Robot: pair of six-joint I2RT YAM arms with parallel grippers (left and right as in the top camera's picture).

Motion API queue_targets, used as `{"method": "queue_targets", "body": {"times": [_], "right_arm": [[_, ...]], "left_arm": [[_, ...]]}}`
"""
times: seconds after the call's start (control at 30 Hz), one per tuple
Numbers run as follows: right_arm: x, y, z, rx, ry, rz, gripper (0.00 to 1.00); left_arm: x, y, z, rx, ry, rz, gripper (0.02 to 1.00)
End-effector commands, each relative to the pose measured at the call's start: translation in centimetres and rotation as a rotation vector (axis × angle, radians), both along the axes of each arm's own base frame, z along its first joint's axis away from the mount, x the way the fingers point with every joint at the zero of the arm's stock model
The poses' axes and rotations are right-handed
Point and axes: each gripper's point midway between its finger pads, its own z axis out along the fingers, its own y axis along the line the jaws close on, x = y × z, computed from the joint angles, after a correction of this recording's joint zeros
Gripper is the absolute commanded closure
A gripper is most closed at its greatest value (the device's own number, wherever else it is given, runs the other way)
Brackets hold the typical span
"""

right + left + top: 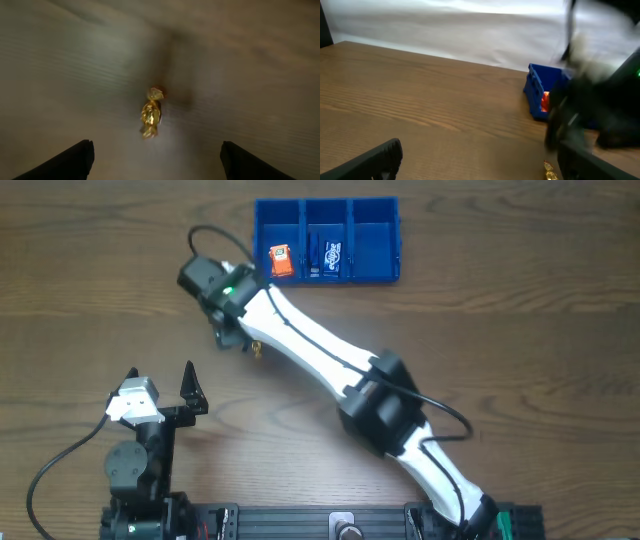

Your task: Sort Candies Into Trays

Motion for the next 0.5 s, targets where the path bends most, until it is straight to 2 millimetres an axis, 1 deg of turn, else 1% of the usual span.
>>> {"method": "queue_targets", "body": {"times": [0.03,0.13,0.2,0.23,0.33,0.5], "right_arm": [[-0.7,0.1,-4.2,-0.03,0.072,-0.037,0.169],[-0.9,-0.1,-5.7,-0.05,0.092,-0.053,0.183],[-1.0,-0.2,-6.2,-0.055,0.1,-0.054,0.191],[-0.9,-0.2,-6.2,-0.054,0.099,-0.056,0.198],[-0.9,-0.1,-6.2,-0.044,0.101,-0.059,0.261],[-0.5,0.0,-6.2,-0.026,0.101,-0.092,0.318]], "left_arm": [[-0.1,0.3,-1.6,0.014,0.053,0.013,0.02],[-0.1,0.3,-1.6,0.014,0.053,0.013,0.02],[-0.1,0.3,-1.6,0.014,0.053,0.013,0.023],[-0.1,0.3,-1.6,0.014,0.053,0.013,0.02],[-0.1,0.3,-1.6,0.014,0.053,0.013,0.02],[-0.1,0.3,-1.6,0.014,0.053,0.013,0.02]]}}
